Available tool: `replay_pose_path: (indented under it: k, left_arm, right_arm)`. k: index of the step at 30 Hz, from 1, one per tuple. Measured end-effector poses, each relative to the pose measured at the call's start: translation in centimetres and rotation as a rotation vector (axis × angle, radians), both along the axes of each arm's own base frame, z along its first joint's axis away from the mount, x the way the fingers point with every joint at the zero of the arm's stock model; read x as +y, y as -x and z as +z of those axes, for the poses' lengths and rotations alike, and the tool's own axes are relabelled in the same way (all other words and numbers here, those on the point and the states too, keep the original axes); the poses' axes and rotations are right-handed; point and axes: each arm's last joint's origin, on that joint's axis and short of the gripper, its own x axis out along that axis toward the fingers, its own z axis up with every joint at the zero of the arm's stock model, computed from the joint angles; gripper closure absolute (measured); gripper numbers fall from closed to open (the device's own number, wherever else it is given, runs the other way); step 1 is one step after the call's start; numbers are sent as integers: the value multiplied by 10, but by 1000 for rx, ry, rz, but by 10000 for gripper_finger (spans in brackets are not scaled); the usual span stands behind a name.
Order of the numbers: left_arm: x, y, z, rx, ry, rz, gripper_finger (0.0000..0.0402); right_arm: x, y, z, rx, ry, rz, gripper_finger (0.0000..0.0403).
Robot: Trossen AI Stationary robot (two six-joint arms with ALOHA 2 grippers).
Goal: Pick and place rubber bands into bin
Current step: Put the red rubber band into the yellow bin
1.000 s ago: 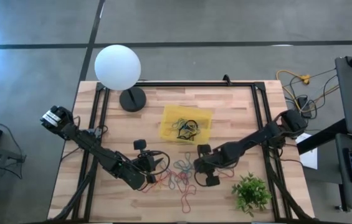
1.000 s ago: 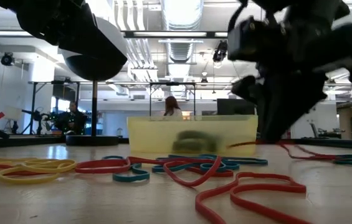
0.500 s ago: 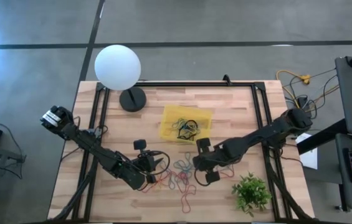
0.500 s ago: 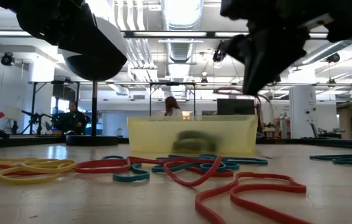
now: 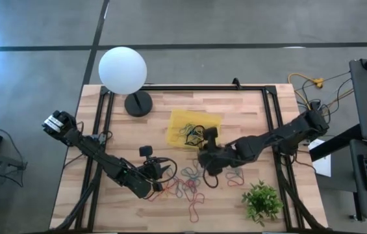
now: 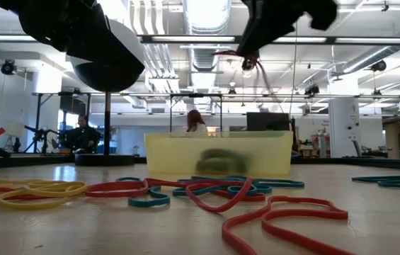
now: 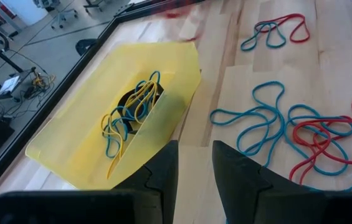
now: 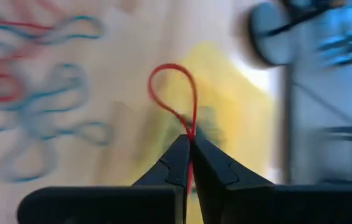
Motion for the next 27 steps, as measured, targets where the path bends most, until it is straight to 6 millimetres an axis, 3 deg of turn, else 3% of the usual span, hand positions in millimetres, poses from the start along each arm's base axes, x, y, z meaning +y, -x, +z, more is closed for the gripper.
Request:
replay_pose_path:
  k: [4, 12, 21, 27]
  left_arm:
    - [0, 0, 0, 0, 0, 0, 318]
    - [0, 0, 0, 0, 0, 0, 318]
    - [0, 0, 0, 0, 0, 0, 318]
    - [0, 0, 0, 0, 0, 0, 318]
  right_arm:
    - [-16, -6, 7, -18, 102, -50, 395]
    - [-58, -13, 2, -3, 92, -172, 395]
    - [-101, -14, -13, -10, -121, -303, 394]
    - [-114, -13, -20, 15, -256, -295, 364]
